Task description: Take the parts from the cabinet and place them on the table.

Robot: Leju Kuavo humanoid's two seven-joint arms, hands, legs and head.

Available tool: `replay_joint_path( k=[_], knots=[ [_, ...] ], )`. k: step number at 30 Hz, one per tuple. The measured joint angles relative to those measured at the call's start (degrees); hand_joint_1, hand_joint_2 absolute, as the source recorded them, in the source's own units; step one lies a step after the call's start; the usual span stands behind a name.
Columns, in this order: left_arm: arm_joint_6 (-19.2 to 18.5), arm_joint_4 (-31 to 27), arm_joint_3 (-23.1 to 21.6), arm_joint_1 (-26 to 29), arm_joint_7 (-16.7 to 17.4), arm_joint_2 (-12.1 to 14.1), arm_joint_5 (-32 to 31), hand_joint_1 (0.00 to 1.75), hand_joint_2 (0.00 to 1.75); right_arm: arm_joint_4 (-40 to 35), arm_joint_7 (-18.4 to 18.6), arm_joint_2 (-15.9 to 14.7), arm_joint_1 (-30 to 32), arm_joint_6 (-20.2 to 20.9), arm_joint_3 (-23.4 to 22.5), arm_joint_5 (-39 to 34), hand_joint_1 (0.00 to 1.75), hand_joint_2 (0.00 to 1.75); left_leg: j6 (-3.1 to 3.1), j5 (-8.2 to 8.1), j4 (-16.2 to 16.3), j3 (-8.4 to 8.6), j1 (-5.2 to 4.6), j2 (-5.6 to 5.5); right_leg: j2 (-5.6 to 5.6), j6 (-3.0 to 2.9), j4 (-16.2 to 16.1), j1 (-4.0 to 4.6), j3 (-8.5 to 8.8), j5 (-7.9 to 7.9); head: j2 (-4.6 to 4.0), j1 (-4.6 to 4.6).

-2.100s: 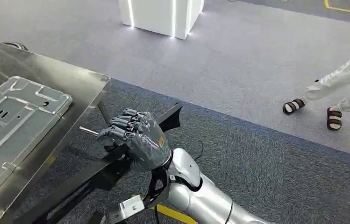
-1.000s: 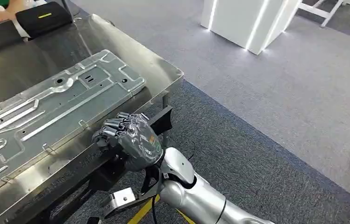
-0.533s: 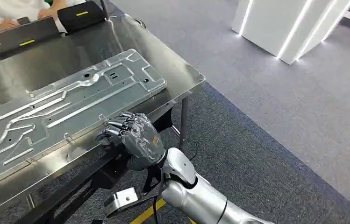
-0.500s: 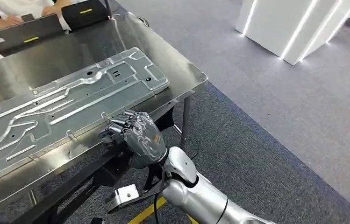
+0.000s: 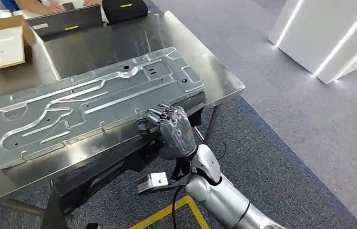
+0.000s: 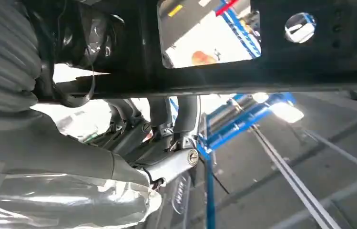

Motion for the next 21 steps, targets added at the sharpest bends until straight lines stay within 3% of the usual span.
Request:
replay_joint_path(
  k=[1,2,3,4,5,6,10,11,12,13,15,16,17,18,20,21],
  knots=[
    [0.0,0.0,0.0,0.1,0.0,0.0,0.0,0.00,1.75,0.0,0.0,-0.3,0.6,0.0,-0.6,0.1,1.75,1.75,0.05,0.04,0.0,-0.04,-0.06,-0.72,0.03,-0.09,1.4,0.01,-0.93,0.22,0.02,0.02],
    [0.0,0.0,0.0,0.1,0.0,0.0,-0.2,0.00,1.75,0.0,0.0,-0.6,0.9,0.0,-0.9,0.3,1.75,1.75,0.04,0.05,0.0,-0.02,-0.09,-1.46,0.08,-0.29,0.1,0.01,-0.51,1.84,0.00,0.02],
    [0.0,0.0,0.0,0.1,0.0,0.0,-0.3,0.00,1.75,-0.1,0.0,-0.9,1.0,-0.1,-1.2,0.4,1.75,1.75,0.02,0.07,0.1,-0.02,-0.15,-2.18,0.22,-0.59,-3.4,0.03,1.02,4.32,0.02,0.00],
    [0.0,0.0,0.0,0.0,0.0,0.0,-0.3,0.00,1.75,-0.1,0.0,-0.9,1.1,-0.1,-1.6,0.7,1.75,1.75,-0.02,0.09,0.2,0.03,-0.22,-3.06,0.94,-1.08,-9.2,0.10,3.66,7.52,0.00,0.02],
    [0.0,0.0,0.0,-0.1,0.0,0.0,-0.4,0.00,1.75,-0.1,0.0,-1.0,1.1,-0.2,-1.9,1.0,1.75,1.75,-0.11,0.15,0.2,0.06,-0.26,-3.68,2.93,-1.69,-14.6,0.13,6.17,10.00,0.02,0.02],
    [0.0,0.0,0.0,-0.1,0.0,-0.3,-0.5,0.00,1.75,-0.1,0.1,-1.0,1.1,-0.2,-2.1,1.2,1.75,1.75,-0.31,0.25,0.2,-0.18,-0.08,-4.09,6.27,-2.27,-16.5,-0.21,6.99,9.41,0.00,-0.02],
    [0.1,0.0,0.0,-0.4,0.0,-0.3,-0.6,0.00,1.75,-0.1,0.1,-1.2,1.3,-0.3,-2.4,1.3,1.75,1.75,-2.29,0.95,-0.5,-0.79,0.29,-6.79,3.95,-2.35,-17.7,0.35,7.22,10.10,0.02,0.20],
    [0.1,0.0,0.0,-0.4,0.0,-0.3,-0.7,0.00,1.75,-0.1,0.0,-1.2,1.3,-0.3,-2.4,1.3,1.75,1.75,-2.20,0.53,0.3,-0.96,0.31,-5.05,2.82,-2.39,-18.7,-0.44,7.76,10.66,0.02,0.20],
    [0.1,0.0,0.0,-0.5,0.1,-0.3,-0.7,0.00,1.75,-0.1,0.0,-1.1,1.4,-0.3,-2.4,1.3,1.75,1.75,-2.48,-0.86,1.9,-1.76,-0.15,-1.47,2.33,-2.70,-19.2,-0.30,8.12,10.75,0.02,0.01],
    [0.1,0.0,0.0,-0.7,0.1,-0.3,-0.7,0.00,1.75,-0.1,0.0,-1.2,1.3,-0.4,-2.6,1.3,1.75,1.75,-2.69,-3.03,5.2,-3.40,-0.11,0.41,1.53,-2.82,-19.2,-0.21,8.13,10.76,0.02,0.04],
    [0.1,0.0,0.0,-1.0,0.1,-0.3,-0.9,0.00,1.75,0.0,0.1,-1.2,1.6,-0.4,-2.9,1.4,1.75,1.75,-3.20,-7.10,13.7,-7.41,0.19,1.41,-0.06,-2.98,-19.0,-0.01,7.90,10.62,0.02,0.02],
    [0.1,0.0,0.0,-1.0,0.2,-0.3,-0.9,0.00,1.75,0.0,0.1,-1.2,1.7,-0.5,-3.0,1.5,1.75,1.75,-3.54,-8.00,17.2,-8.91,0.37,1.51,-0.81,-3.00,-18.9,0.02,7.72,10.57,0.00,0.02],
    [0.2,0.0,0.0,-0.8,0.2,-0.3,-1.0,0.00,1.75,0.1,0.1,-1.2,1.8,-0.5,-3.1,1.5,1.75,1.75,-3.73,-7.18,17.0,-8.60,0.47,1.54,-1.30,-2.92,-18.7,0.01,7.64,10.51,0.00,0.00],
    [0.2,0.0,0.0,-0.7,0.2,-0.3,-1.0,0.00,1.75,0.1,0.2,-1.2,1.8,-0.5,-3.1,1.5,1.75,1.75,-3.85,-5.27,13.9,-6.71,0.57,1.61,-1.66,-2.74,-18.6,-0.01,7.62,10.39,0.00,0.02],
    [0.2,0.0,0.0,-0.8,0.2,-0.2,-1.0,0.00,1.75,0.1,0.2,-1.2,1.8,-0.5,-3.2,1.6,1.75,1.75,-3.71,-0.65,3.0,-0.36,0.64,2.34,-2.21,-2.32,-18.0,-0.05,7.68,9.98,0.02,0.02],
    [0.2,0.0,0.0,-0.9,0.2,-0.2,-1.0,0.00,1.75,0.1,0.2,-1.2,1.8,-0.6,-3.2,1.6,1.75,1.75,-3.13,-1.68,0.2,1.06,0.47,3.00,-2.40,-2.01,-17.7,0.00,7.57,9.75,0.02,0.02]
  ],
)
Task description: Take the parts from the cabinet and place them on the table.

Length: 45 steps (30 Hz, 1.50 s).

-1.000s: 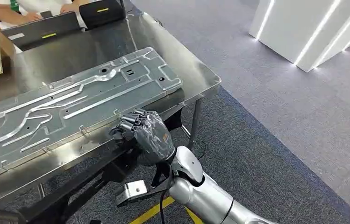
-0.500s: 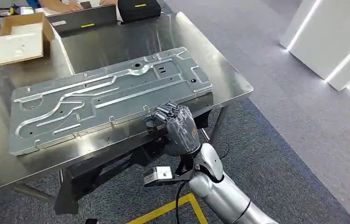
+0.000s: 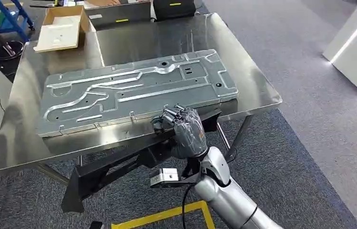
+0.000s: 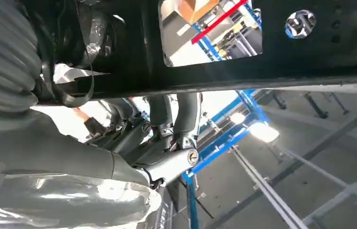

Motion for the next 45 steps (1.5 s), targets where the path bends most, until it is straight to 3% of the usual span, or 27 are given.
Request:
replay_joint_path(
  k=[4,5,6,8,10,11,12,14,15,16,19,21,22,24,25,26,27,28,30,31,35,37,39,40,41,43,45],
  knots=[
    [0.1,0.0,0.0,0.2,0.1,0.0,-0.1,0.00,1.75,0.0,0.0,0.0,0.0,-0.1,-0.1,0.7,1.75,1.75,1.43,0.75,0.0,-0.28,-0.63,-0.69,-0.24,1.13,0.1,0.34,-0.20,0.18,0.00,0.00],
    [0.2,0.0,0.0,0.2,0.2,0.0,-0.2,0.00,1.75,0.0,0.0,0.0,-0.1,-0.2,-0.1,0.8,1.75,1.75,1.96,1.10,-0.5,-0.02,-0.09,-0.76,0.07,1.52,0.3,0.20,-0.39,-0.25,-0.02,-0.02],
    [0.2,0.0,0.0,0.1,0.2,0.0,-0.2,0.00,1.75,0.0,0.0,0.0,-0.1,-0.2,-0.2,1.0,1.75,1.75,2.19,1.22,-0.7,-0.01,-0.10,-0.79,1.15,1.82,1.5,-0.06,-0.70,-1.21,0.00,0.02],
    [0.5,0.0,0.0,-0.1,0.4,0.0,-0.4,0.00,1.75,0.0,-0.1,0.0,0.1,-0.4,-0.4,1.5,1.75,1.75,2.81,1.32,-0.7,-0.20,-0.12,-0.80,2.21,2.13,9.7,-0.08,-4.53,-5.89,0.00,0.00],
    [0.7,0.0,0.0,0.0,0.5,0.0,-0.5,0.00,1.75,0.2,-0.2,-0.1,0.6,-0.6,-0.6,2.0,1.75,1.75,2.85,1.31,-0.6,-0.30,-0.20,-1.02,2.34,2.35,17.6,-0.13,-8.52,-8.52,-0.02,0.00],
    [0.7,0.0,0.0,0.0,0.5,0.0,-0.5,0.00,1.75,0.3,-0.2,-0.2,0.9,-0.6,-0.7,2.4,1.75,1.75,2.85,1.31,-0.6,-0.29,-0.21,-1.17,2.34,2.35,18.4,-0.23,-9.10,-7.91,-0.02,0.00],
    [0.8,0.0,0.0,0.0,0.5,0.0,-0.5,0.00,1.75,0.3,-0.2,-0.2,1.1,-0.6,-0.9,2.8,1.75,1.75,2.84,1.31,-0.5,-0.28,-0.21,-1.37,2.34,2.30,16.3,-0.34,-8.23,-5.97,0.00,0.00],
    [0.8,0.0,0.0,-0.1,0.5,0.0,-0.7,0.00,1.75,0.3,-0.2,-0.3,1.1,-0.6,-1.2,3.2,1.75,1.75,2.70,1.23,-0.3,-0.23,-0.20,-1.73,2.39,1.88,6.3,-0.40,-3.40,-0.53,0.00,0.00],
    [0.8,0.0,0.0,-0.1,0.5,0.0,-0.7,0.00,1.75,0.3,-0.2,-0.3,1.0,-0.7,-1.3,3.4,1.75,1.75,2.53,1.17,-0.2,-0.29,-0.19,-1.83,2.67,1.52,1.9,-0.38,-1.30,0.82,0.00,0.00],
    [0.8,0.0,0.0,-0.2,0.5,-0.2,-0.7,0.00,1.75,0.3,-0.1,-0.3,1.1,-0.7,-1.4,3.6,1.75,1.75,2.05,1.03,0.1,-0.56,-0.57,-2.01,2.76,1.39,0.6,-0.05,-0.95,0.17,0.00,-0.02],
    [0.8,0.0,0.0,-0.2,0.5,-0.2,-0.7,0.00,1.75,0.3,0.0,-0.5,1.2,-0.7,-1.6,3.6,1.75,1.75,0.91,1.41,-0.4,-0.55,-0.38,-2.07,2.80,0.87,0.8,0.29,-1.31,0.39,0.00,0.00],
    [0.8,0.0,0.0,-0.2,0.5,-0.2,-0.7,0.00,1.75,0.3,0.0,-0.5,1.2,-0.7,-1.8,3.6,1.75,1.75,0.36,0.70,0.4,-0.87,-0.21,-1.74,2.52,0.03,-0.2,-0.37,-0.90,1.03,-0.02,0.00],
    [0.8,0.0,0.0,-0.2,0.5,-0.2,-0.7,0.00,1.75,0.3,0.0,-0.5,1.2,-0.7,-1.8,3.6,1.75,1.75,0.25,-1.23,2.8,-1.85,-0.27,-1.48,2.50,-0.36,-0.3,-0.38,-0.87,1.07,0.00,-0.02],
    [0.8,0.0,0.0,-0.2,0.5,-0.2,-0.7,0.00,1.75,0.3,0.0,-0.5,1.3,-0.8,-1.8,3.7,1.75,1.75,-0.06,-6.07,12.4,-6.05,-0.23,-1.47,2.26,-0.60,-0.2,-0.23,-0.95,1.01,0.00,0.00],
    [0.8,0.0,0.0,-0.1,0.5,-0.2,-0.7,0.00,1.75,0.4,0.4,-0.6,1.4,-0.8,-1.9,3.8,1.75,1.75,-0.20,-7.38,16.2,-7.77,-0.22,-1.47,2.20,-0.61,-0.2,-0.13,-1.02,1.00,0.00,-0.02],
    [0.8,0.0,0.0,0.0,0.5,-0.2,-0.7,0.00,1.75,0.5,1.1,-0.6,1.4,-0.9,-2.0,4.1,1.75,1.75,-0.25,-7.30,17.7,-8.48,-0.22,-1.47,2.20,-0.62,-0.1,-0.10,-1.09,0.99,-0.02,0.00],
    [0.8,0.0,0.0,0.0,0.4,-0.2,-0.7,0.00,1.75,0.6,1.8,-0.8,1.4,-1.0,-2.4,4.3,1.75,1.75,-0.21,-5.90,16.3,-7.79,-0.22,-1.46,2.20,-0.62,0.1,-0.09,-1.12,0.93,-0.02,-0.02],
    [0.8,0.0,0.0,0.0,0.4,-0.2,-0.7,0.00,1.75,0.7,2.5,-1.0,1.3,-1.0,-3.1,4.6,1.75,1.75,-0.08,-3.72,12.7,-5.95,-0.22,-1.44,2.20,-0.50,0.3,-0.09,-1.11,0.83,0.00,-0.02],
    [0.8,0.0,0.0,0.0,0.3,-0.1,-0.5,0.00,1.75,1.1,4.2,-2.1,0.4,-0.6,-4.8,4.6,1.75,1.75,0.46,0.79,2.2,-0.62,-0.23,-1.20,2.20,-0.10,0.9,-0.12,-1.11,0.44,0.00,-0.02],
    [0.8,0.0,0.0,-0.1,0.3,0.0,-0.3,0.00,1.75,1.3,5.3,-3.1,-0.5,0.3,-6.0,4.2,1.75,1.75,0.76,-0.50,0.9,0.19,-0.53,-1.09,2.15,0.30,1.1,0.30,-1.41,0.28,0.00,0.00],
    [0.6,0.0,0.0,0.5,0.2,0.0,-0.2,0.00,1.75,5.1,9.3,-11.3,-9.1,9.7,-12.8,0.7,1.75,1.75,2.40,0.41,0.6,-0.49,-0.82,-1.62,1.84,1.82,1.0,0.06,-1.74,0.74,-0.02,-0.02],
    [0.5,0.0,0.1,0.7,0.1,0.0,-0.6,0.00,1.75,8.4,10.4,-15.6,-15.3,14.4,-15.4,0.9,1.75,1.75,3.17,0.93,0.2,-0.51,-0.57,-1.75,2.12,2.49,3.3,-0.31,-2.77,-1.11,0.00,0.02],
    [0.3,0.0,0.1,0.7,0.2,0.0,-0.8,0.00,1.75,12.7,11.5,-19.2,-22.4,18.0,-17.1,1.9,1.75,1.75,3.56,1.14,0.3,-0.95,-0.72,-1.81,2.23,2.97,11.8,-0.37,-7.04,-5.46,-0.02,0.00],
    [0.2,0.0,0.1,0.7,0.2,0.0,-0.9,0.00,1.75,14.3,11.9,-20.2,-24.8,19.3,-17.3,2.5,1.75,1.75,3.59,1.14,0.3,-0.99,-0.72,-1.87,2.31,3.16,15.7,-0.37,-8.99,-6.81,-0.02,0.02],
    [0.1,0.0,0.1,0.7,0.2,0.0,-1.1,0.00,1.75,16.4,12.5,-21.4,-27.4,20.7,-17.4,3.4,1.75,1.75,3.69,1.07,0.3,-0.93,-0.72,-1.97,2.34,3.28,18.2,-0.42,-10.32,-6.95,0.00,0.00],
    [-0.4,0.0,0.1,0.7,0.2,-0.1,-1.5,0.00,1.75,21.2,13.8,-22.8,-34.5,24.0,-16.7,5.8,1.75,1.75,3.65,1.02,0.5,-0.97,-0.77,-2.01,2.30,3.26,14.9,-0.60,-9.45,-3.45,0.00,0.02],
    [-1.0,0.0,0.1,0.1,0.2,-0.5,-2.0,0.00,1.75,26.6,15.3,-23.6,-42.6,28.6,-15.1,8.2,1.75,1.75,3.43,0.82,0.8,-1.10,-0.84,-1.96,2.38,3.17,5.1,-0.76,-4.92,2.02,0.00,0.04]
  ],
)
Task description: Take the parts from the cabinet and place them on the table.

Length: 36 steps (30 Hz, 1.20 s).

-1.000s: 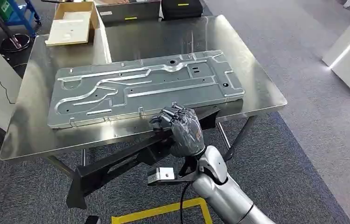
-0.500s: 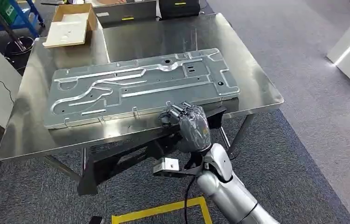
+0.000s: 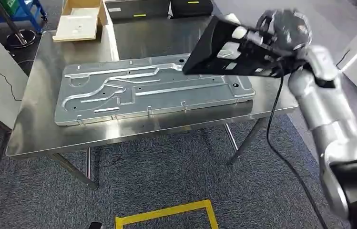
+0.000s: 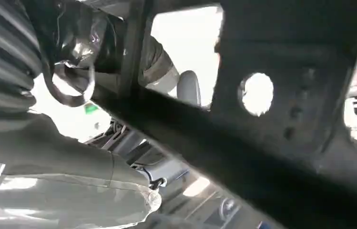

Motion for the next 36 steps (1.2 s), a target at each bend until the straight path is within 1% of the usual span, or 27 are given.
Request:
replay_joint_path(
  k=[1,2,4,5,6,7,8,10,11,12,13,15,16,17,20,21,22,23,25,26,27,28,30,31,32,35,36],
  knots=[
    [-0.1,0.0,0.0,-0.1,0.0,-0.1,-0.1,0.00,1.75,1.5,0.3,-0.6,-3.0,0.9,0.2,0.3,1.75,1.75,-0.18,-0.09,0.0,-0.10,-0.09,-0.23,0.20,-0.20,-2.5,0.13,1.32,-0.26,-0.02,0.00],
    [-0.2,0.0,0.0,-0.2,-0.1,-0.2,-0.3,0.00,1.75,2.9,0.3,-0.6,-5.7,1.4,0.6,0.5,1.75,1.75,-0.51,-0.14,0.3,-0.30,-0.28,-0.58,0.28,-0.49,-3.7,0.53,1.74,-0.30,0.00,0.02],
    [-0.3,0.0,0.0,-0.1,-0.1,-0.2,-0.3,0.00,1.75,5.3,0.6,-0.6,-8.6,1.7,1.4,0.9,1.75,1.75,-1.09,0.03,0.0,-0.30,-0.06,-0.59,0.27,-1.05,-3.7,0.82,1.65,-0.59,-0.02,0.02],
    [-0.8,0.0,0.0,-0.1,-0.3,-0.3,-0.4,0.00,1.75,6.5,1.1,-0.6,-9.6,2.2,1.9,1.5,1.75,1.75,-1.42,0.10,-0.1,-0.25,-0.05,-0.60,0.24,-1.43,-3.8,0.82,1.61,-0.50,0.00,-0.02],
    [-1.4,0.0,0.0,-0.1,-0.7,-0.3,-0.4,0.00,1.75,7.4,1.7,-0.6,-10.9,3.1,2.5,2.2,1.75,1.75,-1.78,-0.37,0.1,-0.57,-0.20,-0.50,0.03,-1.91,-4.2,0.21,1.84,-0.22,-0.02,-0.02],
    [-1.9,0.0,-0.1,-0.2,-1.2,-0.3,-0.5,0.00,1.75,8.3,2.1,-0.6,-12.2,4.2,3.1,2.9,1.75,1.75,-2.04,-1.44,1.4,-1.08,-0.18,-0.11,-0.05,-2.25,-4.3,0.22,1.85,-0.24,0.00,-0.02],
    [-2.2,0.0,-0.1,-0.3,-1.3,-0.4,-0.6,0.00,1.75,9.3,1.8,-0.5,-13.9,5.7,3.8,3.1,1.75,1.75,-2.19,-3.42,4.6,-2.48,-0.10,0.12,-0.15,-2.68,-4.3,0.23,1.77,-0.26,0.00,-0.04],
    [-2.5,0.0,-0.2,-0.1,-1.4,-0.4,-1.0,0.00,1.75,12.1,-0.2,-0.5,-17.2,9.5,5.2,2.4,1.75,1.75,-2.39,-7.34,14.0,-6.73,0.04,0.40,-0.22,-2.97,-4.2,0.41,1.78,-0.40,0.00,-0.04],
    [-2.6,0.0,-0.2,0.0,-1.3,-0.4,-1.0,0.00,1.75,12.9,-1.5,-0.5,-18.2,10.7,5.7,1.9,1.75,1.75,-2.43,-8.00,17.3,-8.28,0.04,0.42,-0.21,-3.06,-4.2,0.50,1.88,-0.46,0.00,-0.02],
    [-2.7,0.0,-0.2,0.2,-1.2,-0.4,-1.1,0.00,1.75,13.8,-2.9,-0.3,-18.6,11.9,6.2,1.0,1.75,1.75,-2.34,-7.15,17.6,-8.54,0.04,0.43,-0.13,-3.16,-4.2,0.59,2.08,-0.54,0.00,-0.02],
    [-2.8,0.0,-0.2,0.2,-1.2,-0.4,-1.1,0.00,1.75,14.6,-4.1,-0.1,-18.6,12.5,6.6,0.6,1.75,1.75,-2.18,-5.18,15.3,-7.58,0.04,0.44,-0.01,-3.19,-4.2,0.68,2.32,-0.64,-0.02,-0.02],
    [-3.1,0.0,-0.2,0.2,-1.1,-0.4,-1.2,0.00,1.75,16.0,-6.2,0.6,-18.3,12.5,7.5,0.0,1.75,1.75,-1.51,0.12,5.9,-3.26,-0.08,0.48,0.19,-3.11,-4.2,0.86,2.74,-0.91,-0.02,-0.02],
    [-3.2,0.0,-0.2,0.1,-1.1,-0.4,-1.3,0.00,1.75,16.8,-7.0,1.1,-17.6,11.7,8.0,-0.4,1.75,1.75,-0.86,0.96,1.4,-1.39,-0.35,0.56,0.22,-2.96,-4.1,0.85,2.82,-1.03,0.00,-0.02],
    [-3.3,0.0,-0.2,0.1,-1.1,-0.4,-1.5,0.00,1.75,17.5,-7.6,1.6,-17.0,10.4,8.4,-0.6,1.75,1.75,-0.83,0.70,0.4,-0.72,-0.52,0.63,0.36,-2.75,-4.0,1.31,2.59,-1.06,0.00,0.00],
    [-3.3,0.0,-0.2,-0.1,-0.9,-0.4,-1.6,0.00,1.75,20.0,-9.4,4.3,-12.0,5.7,9.5,-0.9,1.75,1.75,-0.75,0.38,-0.3,-0.24,-0.59,0.62,0.44,-1.91,-4.7,1.03,2.80,-0.58,0.00,0.00],
    [-3.3,0.0,-0.2,-0.3,-0.8,-0.5,-1.7,0.00,1.75,20.7,-9.8,5.3,-9.9,4.0,9.6,-1.1,1.75,1.75,-0.24,0.88,-1.3,0.31,0.02,0.66,0.42,-1.58,-4.7,1.41,2.86,-0.71,0.00,0.00],
    [-3.3,0.0,-0.2,-0.5,-0.8,-0.5,-1.7,0.00,1.75,21.5,-10.3,6.0,-8.1,2.2,9.8,-1.3,1.75,1.75,-0.05,1.22,-1.9,0.65,0.12,0.72,0.36,-1.38,-3.9,1.04,2.66,-1.32,-0.02,0.02],
    [-3.3,0.0,-0.2,-0.7,-0.7,-0.5,-1.7,0.00,1.75,22.2,-10.7,6.8,-6.8,1.2,10.0,-1.4,1.75,1.75,0.30,1.40,-2.0,0.57,0.14,0.75,0.33,-1.22,-1.3,0.86,1.23,-3.14,0.00,0.02],
    [-3.3,0.0,-0.2,-0.9,-0.7,-0.5,-1.8,0.00,1.75,23.6,-10.9,7.6,-4.7,0.2,10.2,-1.6,1.75,1.75,0.40,1.39,-2.0,0.48,0.13,0.45,0.34,-0.70,7.6,0.47,-3.11,-7.05,0.00,0.00],
    [-3.3,0.0,-0.2,-0.9,-0.5,-0.5,-1.7,0.00,1.75,24.1,-11.3,7.8,-3.6,0.0,10.3,-1.8,1.75,1.75,0.40,1.37,-2.0,0.47,0.15,0.32,0.33,-0.43,11.3,0.28,-5.16,-8.10,0.00,0.02],
    [-3.3,0.0,-0.2,-0.8,-0.2,-0.5,-1.7,0.00,1.75,24.7,-11.6,8.2,-2.4,-0.5,10.4,-2.0,1.75,1.75,0.36,1.33,-1.9,0.51,0.19,0.21,0.31,-0.19,12.8,-0.03,-6.23,-7.71,0.00,0.00],
    [-3.3,0.0,-0.2,-0.6,0.2,-0.5,-1.6,0.00,1.75,25.1,-11.9,8.7,-1.4,-1.1,10.4,-2.4,1.75,1.75,0.17,1.20,-1.8,0.55,0.22,0.16,0.27,0.01,11.2,-0.32,-5.85,-5.89,-0.02,0.00],
    [-3.0,0.0,-0.2,-0.7,0.7,-0.5,-1.6,0.00,1.75,25.7,-12.8,9.4,0.5,-2.8,10.4,-2.8,1.75,1.75,-0.43,0.70,-1.2,0.56,0.44,0.15,0.22,0.22,1.4,-0.75,-1.45,-0.22,0.00,0.00],
    [-2.9,0.0,-0.2,-0.7,0.8,-0.5,-1.6,0.00,1.75,25.9,-13.2,9.6,1.2,-3.6,10.4,-3.0,1.75,1.75,-0.89,0.33,-0.7,0.41,0.44,0.14,0.18,0.29,-3.4,-0.91,0.58,1.20,-0.02,0.02],
    [-2.6,0.0,-0.2,-0.8,0.8,-0.5,-1.7,0.00,1.75,26.1,-13.6,9.9,1.8,-4.3,10.4,-3.3,1.75,1.75,-1.26,0.17,-0.5,0.01,0.15,0.09,0.32,0.14,-3.7,-0.39,0.99,0.16,-0.02,0.02],
    [-2.5,0.0,-0.2,-0.9,0.7,-0.5,-1.8,0.00,1.75,26.7,-14.3,10.1,3.3,-4.6,10.4,-3.6,1.75,1.75,-2.09,0.27,-0.6,0.00,0.18,0.06,0.53,-0.96,-3.6,0.01,0.57,0.28,-0.02,-0.02],
    [-2.5,0.0,-0.2,-0.8,0.7,-0.5,-1.8,0.00,1.75,26.7,-14.4,10.1,3.5,-4.6,10.4,-3.6,1.75,1.75,-2.41,0.14,-0.6,-0.02,0.20,0.05,0.51,-1.49,-3.8,-0.30,0.62,0.43,0.00,-0.02]
  ],
)
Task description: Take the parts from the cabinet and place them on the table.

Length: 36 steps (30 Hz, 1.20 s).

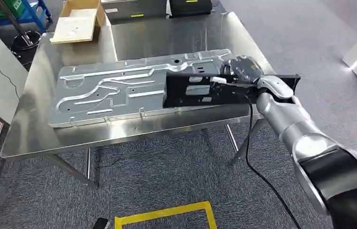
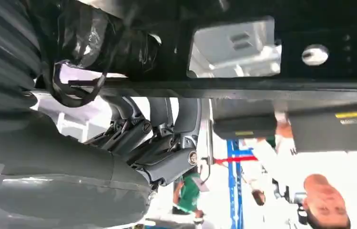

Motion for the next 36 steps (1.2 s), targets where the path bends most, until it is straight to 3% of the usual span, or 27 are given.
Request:
replay_joint_path(
  k=[1,2,5,6,7,10,11,12,15,16,17,18,20,21,22,23,25,26,27,29,31,32,33,35,36],
  knots=[
    [0.0,0.0,0.0,0.0,0.0,0.1,0.0,0.00,1.75,0.0,-0.1,0.2,0.1,0.0,0.0,0.0,1.75,1.75,-0.30,-0.72,0.7,-0.30,0.13,0.20,-0.14,-0.49,-0.2,-0.21,0.21,0.12,-0.02,0.02],
    [0.0,0.0,0.0,0.0,0.0,0.1,0.0,0.00,1.75,0.0,0.0,0.2,0.0,0.0,0.0,0.0,1.75,1.75,-0.41,-2.59,3.3,-1.31,0.13,0.45,-0.15,-1.12,-0.3,-0.19,0.24,0.09,0.00,-0.02],
    [0.0,0.0,0.0,0.0,-0.1,0.2,0.0,0.00,1.75,0.2,-0.1,0.5,0.4,0.0,0.0,0.0,1.75,1.75,-0.72,-8.65,16.9,-7.49,0.17,0.45,-0.14,-1.46,-0.3,0.20,0.26,0.00,0.00,0.00],
    [0.0,0.0,0.0,0.0,-0.1,0.2,0.0,0.00,1.75,0.3,-0.1,0.6,0.6,0.0,0.0,0.0,1.75,1.75,-0.65,-8.80,19.0,-8.63,0.17,0.45,-0.13,-1.48,-0.2,0.34,0.30,-0.01,0.00,0.00],
    [0.0,0.0,0.0,0.1,-0.1,0.2,0.0,0.00,1.75,0.4,-0.1,0.6,0.8,0.0,0.0,0.0,1.75,1.75,-0.51,-7.65,18.2,-8.35,0.15,0.45,-0.13,-1.49,-0.2,0.47,0.37,-0.03,0.00,0.00],
    [0.0,0.0,0.0,0.0,-0.1,0.4,0.0,0.00,1.75,0.4,-0.1,0.6,0.7,0.0,0.0,0.0,1.75,1.75,0.47,-0.32,3.8,-1.29,0.07,0.46,-0.12,-1.31,-0.2,0.70,0.78,-0.21,0.00,0.00],
    [-0.1,0.0,0.0,0.0,-0.1,0.4,0.0,0.00,1.75,0.4,-0.1,0.6,0.7,0.0,0.0,-0.1,1.75,1.75,0.87,-0.66,1.1,0.02,-0.21,0.44,-0.13,-1.15,-0.1,0.85,0.76,-0.29,0.00,0.00],
    [-0.3,0.0,0.0,-0.1,-0.3,0.4,0.0,0.00,1.75,0.4,-0.3,0.6,0.6,0.0,0.0,-0.1,1.75,1.75,0.81,-0.59,0.4,0.33,-0.29,0.46,-0.09,-0.80,0.0,1.05,0.57,-0.28,0.00,0.02],
    [-1.2,0.0,0.0,0.1,-0.3,0.5,0.0,0.00,1.75,0.0,-1.0,0.6,0.7,0.0,0.0,0.2,1.75,1.75,1.29,-0.30,0.3,0.31,-0.53,0.43,-0.09,0.14,-0.5,0.82,0.71,0.11,-0.02,0.00],
    [-1.4,0.0,0.0,0.1,-0.3,0.4,0.0,0.00,1.75,-0.4,-1.2,0.3,0.6,0.1,0.0,0.3,1.75,1.75,1.88,0.29,-0.7,0.75,0.15,0.65,-0.06,0.44,-0.2,0.69,0.58,-0.38,0.00,0.00],
    [-1.7,0.0,0.0,0.0,-0.3,0.4,0.0,0.00,1.75,-0.7,-1.6,0.3,0.5,0.1,0.0,0.4,1.75,1.75,2.15,0.46,-0.9,0.84,0.04,0.61,-0.12,0.59,1.3,0.76,0.06,-1.60,-0.02,0.04],
    [-1.9,0.0,0.0,-0.1,-0.2,0.4,-0.1,0.00,1.75,-1.2,-2.1,0.2,0.3,-0.2,0.0,0.9,1.75,1.75,2.48,0.54,-0.9,0.78,0.04,0.66,-0.09,0.70,4.9,0.64,-1.53,-3.92,-0.02,0.00],
    [-2.0,0.0,0.0,-0.1,0.1,0.4,-0.5,0.00,1.75,-2.3,-2.3,0.0,0.4,-2.8,0.0,3.0,1.75,1.75,2.50,0.53,-0.9,0.72,0.04,0.63,-0.12,1.06,13.9,0.57,-5.68,-7.91,0.00,0.02],
    [-1.9,0.0,0.0,0.0,0.3,0.4,-0.6,0.00,1.75,-3.2,-2.2,0.0,0.5,-5.1,0.1,4.2,1.75,1.75,2.49,0.53,-0.8,0.70,0.04,0.61,-0.13,1.23,17.1,0.52,-7.35,-8.64,0.00,0.02],
    [-1.8,0.0,0.0,0.0,0.5,0.4,-0.8,0.00,1.75,-4.4,-1.9,0.0,0.4,-6.8,0.2,5.0,1.75,1.75,2.42,0.47,-0.8,0.71,0.04,0.61,-0.15,1.32,17.2,0.43,-7.59,-7.71,-0.02,0.02],
    [-1.7,0.0,0.0,0.1,0.6,0.3,-1.0,0.00,1.75,-6.0,-1.4,0.0,0.0,-8.1,0.2,5.7,1.75,1.75,2.29,0.34,-0.6,0.75,0.08,0.60,-0.16,1.33,14.5,0.29,-6.38,-5.59,-0.02,0.02],
    [-1.7,0.0,0.0,0.0,0.7,0.2,-1.1,0.00,1.75,-9.1,0.1,0.0,-1.5,-7.8,0.4,6.5,1.75,1.75,1.83,-0.13,0.0,0.75,0.12,0.60,-0.21,1.20,4.9,0.05,-1.75,-0.49,0.00,0.02],
    [-1.7,0.0,0.0,-0.1,0.7,0.2,-1.1,0.00,1.75,-10.6,0.9,0.0,-2.6,-6.8,0.5,6.5,1.75,1.75,1.48,-0.42,0.3,0.60,0.07,0.62,-0.27,1.06,1.1,-0.01,-0.24,0.12,-0.02,0.02],
    [-1.7,0.0,0.0,-0.3,0.8,0.2,-1.1,0.00,1.75,-11.6,1.7,0.1,-4.0,-5.4,0.5,6.7,1.75,1.75,1.17,-0.61,0.8,0.24,-0.37,0.58,-0.23,0.86,0.1,0.46,0.35,-0.41,0.00,0.02],
    [-1.9,0.0,0.0,-0.2,0.8,0.2,-1.2,0.00,1.75,-13.4,2.8,0.1,-5.7,-3.2,0.6,6.9,1.75,1.75,0.67,-0.48,0.5,0.20,-0.28,0.54,-0.19,0.26,0.5,0.68,0.12,-0.48,0.00,0.00],
    [-2.1,0.0,0.0,-0.2,0.8,0.2,-1.2,0.00,1.75,-14.5,3.2,0.5,-6.7,-2.5,0.8,7.1,1.75,1.75,0.05,-0.70,0.5,0.20,-0.09,0.44,-0.30,-0.66,0.0,0.43,0.29,-0.16,0.00,0.00],
    [-2.2,0.0,0.0,-0.2,0.8,0.2,-1.2,0.00,1.75,-14.9,3.2,0.6,-7.0,-2.5,0.9,7.2,1.75,1.75,-0.21,-1.60,1.6,-0.16,0.09,0.52,-0.38,-1.02,-0.2,0.34,0.49,-0.08,0.00,0.02],
    [-2.4,0.0,0.0,-0.2,0.8,0.2,-1.2,0.00,1.75,-15.0,3.1,0.9,-7.3,-2.5,1.0,7.2,1.75,1.75,-0.42,-3.53,4.5,-1.38,0.08,0.53,-0.44,-1.46,-0.3,0.31,0.54,-0.09,0.00,-0.02],
    [-2.6,0.0,0.0,-0.3,0.8,0.1,-1.2,0.00,1.75,-15.0,3.0,1.3,-7.2,-2.6,1.4,7.3,1.75,1.75,-0.81,-8.03,14.2,-5.84,0.14,0.53,-0.40,-1.70,-0.3,0.47,0.53,-0.15,-0.02,0.00],
    [-2.6,0.0,0.0,-0.3,0.8,0.1,-1.2,0.00,1.75,-15.0,3.0,1.4,-7.0,-2.6,1.6,7.3,1.75,1.75,-0.87,-8.97,17.7,-7.55,0.14,0.53,-0.38,-1.74,-0.2,0.57,0.53,-0.18,-0.02,0.00]
  ],
)
